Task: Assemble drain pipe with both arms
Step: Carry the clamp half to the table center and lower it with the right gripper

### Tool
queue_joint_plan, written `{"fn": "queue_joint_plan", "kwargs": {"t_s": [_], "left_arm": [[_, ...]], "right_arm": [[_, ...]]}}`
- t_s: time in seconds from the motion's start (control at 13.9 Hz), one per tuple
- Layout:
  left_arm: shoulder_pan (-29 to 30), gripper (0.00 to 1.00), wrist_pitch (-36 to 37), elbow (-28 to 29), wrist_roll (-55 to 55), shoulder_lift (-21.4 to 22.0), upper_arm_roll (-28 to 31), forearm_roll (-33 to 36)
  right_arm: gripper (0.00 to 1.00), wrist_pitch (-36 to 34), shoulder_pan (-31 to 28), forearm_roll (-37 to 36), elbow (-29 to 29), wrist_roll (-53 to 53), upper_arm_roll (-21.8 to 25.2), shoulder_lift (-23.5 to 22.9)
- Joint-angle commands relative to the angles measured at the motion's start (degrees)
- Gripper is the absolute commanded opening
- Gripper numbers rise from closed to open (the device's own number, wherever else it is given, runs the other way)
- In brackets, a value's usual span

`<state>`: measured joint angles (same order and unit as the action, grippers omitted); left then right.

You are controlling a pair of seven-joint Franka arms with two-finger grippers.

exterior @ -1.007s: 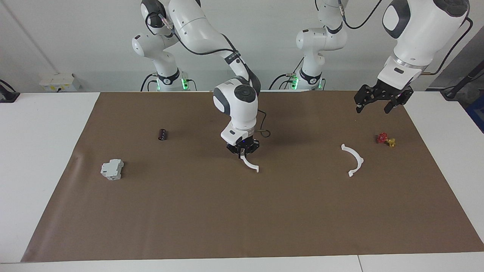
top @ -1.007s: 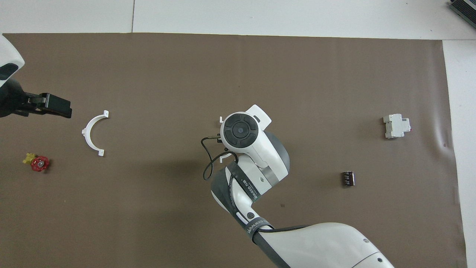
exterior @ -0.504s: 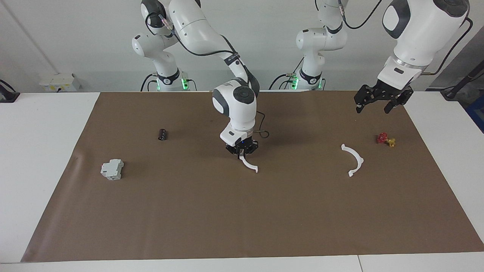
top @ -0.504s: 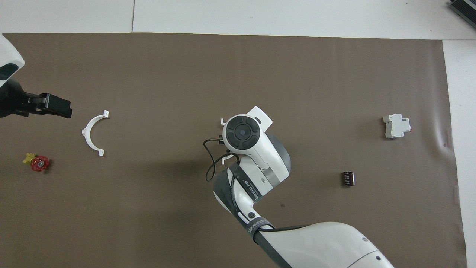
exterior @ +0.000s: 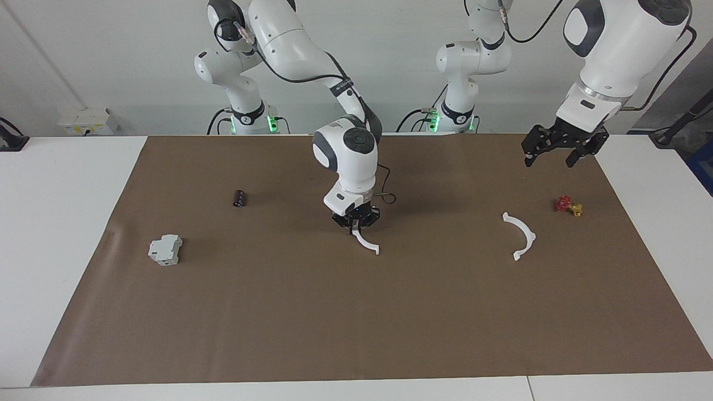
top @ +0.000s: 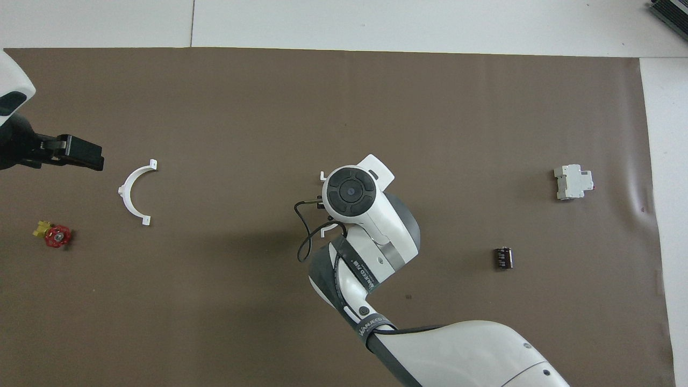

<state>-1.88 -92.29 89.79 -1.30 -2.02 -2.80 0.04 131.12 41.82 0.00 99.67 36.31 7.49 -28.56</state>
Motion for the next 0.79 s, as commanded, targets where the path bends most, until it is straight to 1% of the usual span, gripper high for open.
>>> {"fn": "queue_joint_plan", "kwargs": {"t_s": [0.0,0.07,0.14,0.22,0.43,0.58,0.72], "left_arm": [[0.21,1.00,-1.14,2.15,0.25,1.67,0.08,-0.31],[0.30,1.00,-1.14,2.15,0.25,1.67,0.08,-0.31],[0.22,1.00,-1.14,2.15,0.25,1.67,0.08,-0.31],[0.30,1.00,-1.14,2.15,0.25,1.76,-0.01,-0.31],[0.30,1.00,-1.14,2.24,0.16,1.76,-0.01,-0.31],[0.30,1.00,-1.14,2.24,0.16,1.76,0.08,-0.31],[0.30,1.00,-1.14,2.41,0.16,1.84,0.08,-0.31]], "right_arm": [[0.00,1.77,-0.16,-0.09,1.31,0.95,-0.10,0.62],[0.07,1.77,-0.16,-0.09,1.31,1.12,-0.10,0.70],[0.82,1.68,-0.16,-0.09,1.31,1.13,-0.10,0.70],[1.00,1.42,-0.25,-0.09,1.14,1.13,-0.02,0.70],[1.00,-0.51,-1.39,-0.09,0.00,0.86,-0.01,1.49],[1.00,-3.23,-2.70,-0.09,-0.88,0.43,-0.01,3.77],[1.00,-5.86,-5.07,-0.09,-0.88,-1.32,-0.01,7.28]]}}
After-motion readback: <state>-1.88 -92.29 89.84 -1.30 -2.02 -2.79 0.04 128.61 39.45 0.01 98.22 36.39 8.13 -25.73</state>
